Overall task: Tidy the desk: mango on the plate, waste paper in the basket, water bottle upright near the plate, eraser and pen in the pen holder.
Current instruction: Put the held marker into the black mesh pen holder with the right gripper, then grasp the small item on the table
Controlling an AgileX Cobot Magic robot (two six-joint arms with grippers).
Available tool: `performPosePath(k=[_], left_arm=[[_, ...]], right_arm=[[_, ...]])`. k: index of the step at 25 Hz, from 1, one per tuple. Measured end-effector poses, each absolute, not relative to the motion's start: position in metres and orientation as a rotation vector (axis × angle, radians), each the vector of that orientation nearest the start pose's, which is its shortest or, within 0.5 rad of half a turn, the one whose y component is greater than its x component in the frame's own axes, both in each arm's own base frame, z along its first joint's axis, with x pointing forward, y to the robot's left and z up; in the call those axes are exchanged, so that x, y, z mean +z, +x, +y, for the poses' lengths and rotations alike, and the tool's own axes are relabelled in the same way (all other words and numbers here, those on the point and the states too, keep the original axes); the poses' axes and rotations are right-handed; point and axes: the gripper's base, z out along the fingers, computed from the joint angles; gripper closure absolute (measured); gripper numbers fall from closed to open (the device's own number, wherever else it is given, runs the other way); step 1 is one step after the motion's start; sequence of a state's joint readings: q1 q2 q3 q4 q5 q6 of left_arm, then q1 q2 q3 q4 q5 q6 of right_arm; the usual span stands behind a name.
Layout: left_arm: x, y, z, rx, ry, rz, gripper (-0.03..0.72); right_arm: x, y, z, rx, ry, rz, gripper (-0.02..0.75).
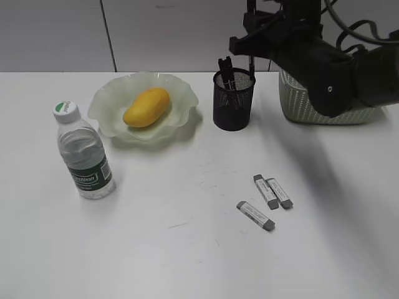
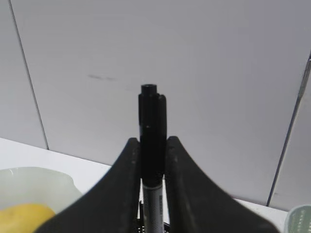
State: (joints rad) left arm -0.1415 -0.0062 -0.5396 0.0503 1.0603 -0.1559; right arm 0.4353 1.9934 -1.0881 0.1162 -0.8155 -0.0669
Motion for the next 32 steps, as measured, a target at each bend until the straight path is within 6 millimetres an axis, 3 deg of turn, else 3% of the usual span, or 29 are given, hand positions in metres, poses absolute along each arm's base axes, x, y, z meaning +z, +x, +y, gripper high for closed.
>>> performPosePath(k=[7,13,16,19,22,27,32], left_arm=[[0.288,-0.01,0.005,-0.132,-0.018,1.999,0.229],[0.288,-0.01,0.005,-0.132,-0.018,1.999,0.246],[0.288,-0.01,0.005,-0.132,-0.018,1.999,0.253],[0.288,-0.01,0.005,-0.132,-0.018,1.999,0.253],[0.288,-0.01,0.005,-0.132,-0.018,1.999,0.253],[0.288,-0.01,0.005,-0.132,-0.018,1.999,0.253],[0.288,-0.01,0.005,-0.14,-0.018,1.999,0.253]], right_arm=[[0.177,0.403,0.183,0.317,-0.302,1.541,0.616],[0.178,0.403,0.184,0.324,-0.301,1.522,0.606],[0.178,0.404,0.183,0.324,-0.291,1.526,0.487],[0.177,0.404,0.183,0.323,-0.288,1.529,0.295],[0.184,0.4,0.182,0.318,-0.304,1.606,0.22],[0.233,0.363,0.168,0.245,-0.468,1.959,0.274],[0.259,0.28,0.131,0.186,-0.597,2.343,0.3]])
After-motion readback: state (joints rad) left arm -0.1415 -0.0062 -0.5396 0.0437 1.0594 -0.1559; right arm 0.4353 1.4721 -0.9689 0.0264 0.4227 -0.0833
